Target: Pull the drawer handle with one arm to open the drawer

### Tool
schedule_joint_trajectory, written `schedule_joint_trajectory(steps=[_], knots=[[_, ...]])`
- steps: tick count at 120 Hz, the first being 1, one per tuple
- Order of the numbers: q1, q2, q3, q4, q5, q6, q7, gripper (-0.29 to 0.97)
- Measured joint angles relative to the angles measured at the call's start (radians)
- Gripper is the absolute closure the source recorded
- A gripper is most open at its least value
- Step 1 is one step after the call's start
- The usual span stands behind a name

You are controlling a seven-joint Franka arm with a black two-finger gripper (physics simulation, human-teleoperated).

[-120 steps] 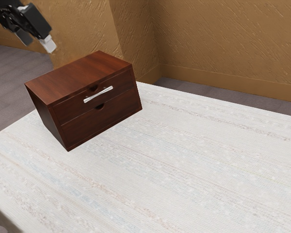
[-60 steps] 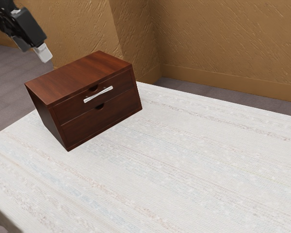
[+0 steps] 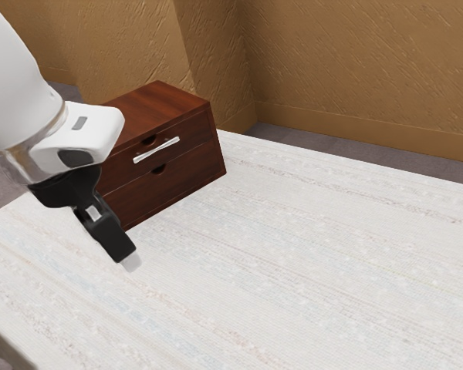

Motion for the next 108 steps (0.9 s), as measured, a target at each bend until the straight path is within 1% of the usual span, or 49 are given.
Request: schedule_joint_trajectory(steps=[5, 10, 16, 23, 28, 34, 51, 68, 80, 90, 99, 108], knots=[[-0.001, 0.005, -0.016, 0.006, -0.001, 0.010, -0.017, 0.00], [0.013, 0.007, -0.051, 0.008, -0.001, 0.018, -0.032, 0.00], [0.089, 0.006, -0.133, 0.008, -0.004, 0.028, -0.049, 0.00], [0.153, 0.005, -0.197, 0.007, -0.011, 0.038, -0.065, 0.00], [0.224, 0.005, -0.258, 0.006, -0.025, 0.043, -0.074, 0.00], [0.278, 0.008, -0.297, 0.005, -0.046, 0.051, -0.083, 0.00], [0.278, 0.037, -0.268, 0.006, -0.072, 0.062, -0.105, 0.00], [0.278, 0.067, -0.267, 0.007, -0.080, 0.066, -0.124, 0.00], [0.278, 0.148, -0.268, -0.008, -0.071, 0.101, -0.135, 0.00], [0.304, 0.184, -0.269, -0.005, -0.016, 0.139, -0.143, 0.00], [0.353, 0.195, -0.269, 0.019, 0.056, 0.160, -0.144, 0.00], [0.410, 0.206, -0.271, 0.050, 0.113, 0.177, -0.140, 0.00]])
